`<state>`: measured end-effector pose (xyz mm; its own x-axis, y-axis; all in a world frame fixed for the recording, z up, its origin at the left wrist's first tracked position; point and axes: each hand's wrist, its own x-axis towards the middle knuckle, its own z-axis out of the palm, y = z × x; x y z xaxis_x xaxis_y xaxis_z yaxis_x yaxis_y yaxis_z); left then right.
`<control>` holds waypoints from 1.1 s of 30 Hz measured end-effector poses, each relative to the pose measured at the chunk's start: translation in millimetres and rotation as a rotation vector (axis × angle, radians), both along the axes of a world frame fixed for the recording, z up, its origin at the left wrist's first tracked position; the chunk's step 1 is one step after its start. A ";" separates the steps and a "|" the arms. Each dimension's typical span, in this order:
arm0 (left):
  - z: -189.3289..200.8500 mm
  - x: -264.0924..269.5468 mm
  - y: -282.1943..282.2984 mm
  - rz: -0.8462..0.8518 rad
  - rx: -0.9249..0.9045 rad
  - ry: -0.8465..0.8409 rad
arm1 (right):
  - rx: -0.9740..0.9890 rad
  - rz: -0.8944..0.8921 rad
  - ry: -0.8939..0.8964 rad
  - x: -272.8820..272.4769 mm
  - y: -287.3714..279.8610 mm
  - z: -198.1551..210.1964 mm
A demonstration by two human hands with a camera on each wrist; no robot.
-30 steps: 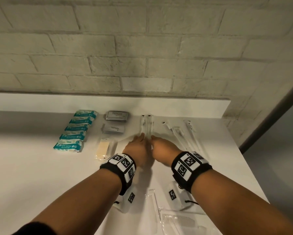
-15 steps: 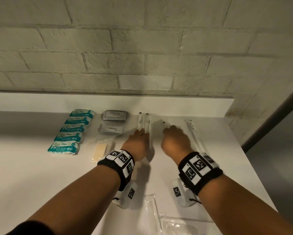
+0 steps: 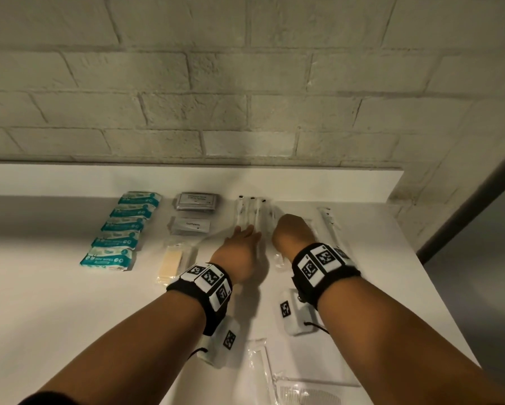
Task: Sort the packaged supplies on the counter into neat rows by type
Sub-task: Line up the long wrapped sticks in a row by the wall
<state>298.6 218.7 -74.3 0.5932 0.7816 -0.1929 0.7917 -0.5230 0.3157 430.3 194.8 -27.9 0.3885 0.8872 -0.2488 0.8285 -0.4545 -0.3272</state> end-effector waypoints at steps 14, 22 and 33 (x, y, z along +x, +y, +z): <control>6.2 13.4 -12.1 -0.119 0.002 -0.068 | -0.078 -0.241 0.075 85.5 -35.4 20.3; 7.3 16.5 -16.1 -0.111 -0.035 -0.006 | -0.335 -0.123 0.175 57.0 -35.6 16.6; 5.2 14.5 -15.5 -0.123 -0.076 0.009 | 0.011 -0.052 0.056 22.6 13.4 -14.0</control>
